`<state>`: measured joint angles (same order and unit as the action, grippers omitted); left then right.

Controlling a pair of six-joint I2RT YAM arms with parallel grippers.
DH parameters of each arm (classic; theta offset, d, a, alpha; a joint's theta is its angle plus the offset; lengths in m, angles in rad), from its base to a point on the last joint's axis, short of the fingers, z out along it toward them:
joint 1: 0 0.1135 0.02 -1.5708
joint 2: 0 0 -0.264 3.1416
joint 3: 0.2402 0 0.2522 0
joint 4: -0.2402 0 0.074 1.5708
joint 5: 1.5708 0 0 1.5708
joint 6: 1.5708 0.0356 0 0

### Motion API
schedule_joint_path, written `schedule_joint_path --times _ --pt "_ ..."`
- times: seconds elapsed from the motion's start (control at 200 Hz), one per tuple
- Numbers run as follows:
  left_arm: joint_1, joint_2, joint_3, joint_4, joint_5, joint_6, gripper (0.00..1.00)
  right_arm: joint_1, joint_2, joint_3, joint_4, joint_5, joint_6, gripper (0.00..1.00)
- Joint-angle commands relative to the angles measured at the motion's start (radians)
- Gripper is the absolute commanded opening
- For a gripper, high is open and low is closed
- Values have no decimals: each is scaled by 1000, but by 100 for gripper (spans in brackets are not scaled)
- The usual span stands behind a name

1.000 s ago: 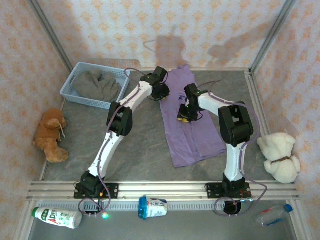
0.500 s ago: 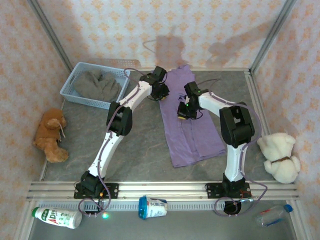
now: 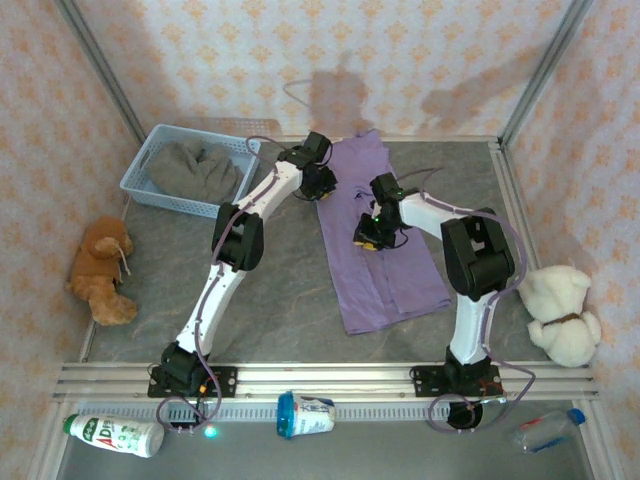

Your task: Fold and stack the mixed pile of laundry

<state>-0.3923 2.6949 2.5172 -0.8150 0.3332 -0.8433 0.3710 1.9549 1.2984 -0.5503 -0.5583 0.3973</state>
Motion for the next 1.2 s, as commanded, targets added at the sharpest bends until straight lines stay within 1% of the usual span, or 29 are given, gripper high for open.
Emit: schedule_joint_path --times 0.0,0.115,0.255,0.315,0.46,0.56,0.61,0.746,0.801,0.836,0.896,0.946,1.016,1.071,1.111,1.136,1.196 --pt "16 10 -41 -73 -46 17 17 7 -6 2 35 -13 24 23" --pt "16 4 -57 -73 -49 20 16 6 -8 4 41 -20 31 17" --pt "17 5 -64 -78 -52 25 16 7 -32 18 0 23 9 0" --pt "18 4 -70 -79 -52 25 16 6 -58 22 -30 69 -6 0" --pt "23 4 -78 -79 -51 28 16 -23 -124 14 -95 137 -33 0" --pt "23 4 -80 -84 -52 30 16 -50 -146 -13 -91 162 -28 0" --pt "23 5 -80 -81 -50 30 16 -58 -134 -20 -84 160 -19 0" --pt "23 6 -78 -75 -50 25 16 -52 -48 -4 -39 102 15 0" --pt "24 6 -75 -75 -52 23 17 -46 -24 19 -45 103 16 6" --pt "24 8 -74 -77 -54 24 17 -44 -22 28 -50 103 13 12" --pt "27 8 -75 -77 -55 22 18 -45 -45 30 -65 108 2 23" --pt "30 10 -74 -78 -55 22 19 -44 -85 20 -95 117 -17 28" --pt "34 11 -72 -77 -52 20 20 -43 -165 -25 -148 130 -53 32" --pt "35 9 -71 -78 -50 22 20 -39 -241 -79 -193 134 -78 32" --pt "35 6 -71 -75 -47 22 20 -36 -301 -128 -223 134 -88 33" --pt "35 3 -70 -75 -47 22 20 -32 -337 -164 -240 132 -94 35" --pt "35 0 -71 -73 -44 21 20 -21 -421 -245 -280 119 -93 35"
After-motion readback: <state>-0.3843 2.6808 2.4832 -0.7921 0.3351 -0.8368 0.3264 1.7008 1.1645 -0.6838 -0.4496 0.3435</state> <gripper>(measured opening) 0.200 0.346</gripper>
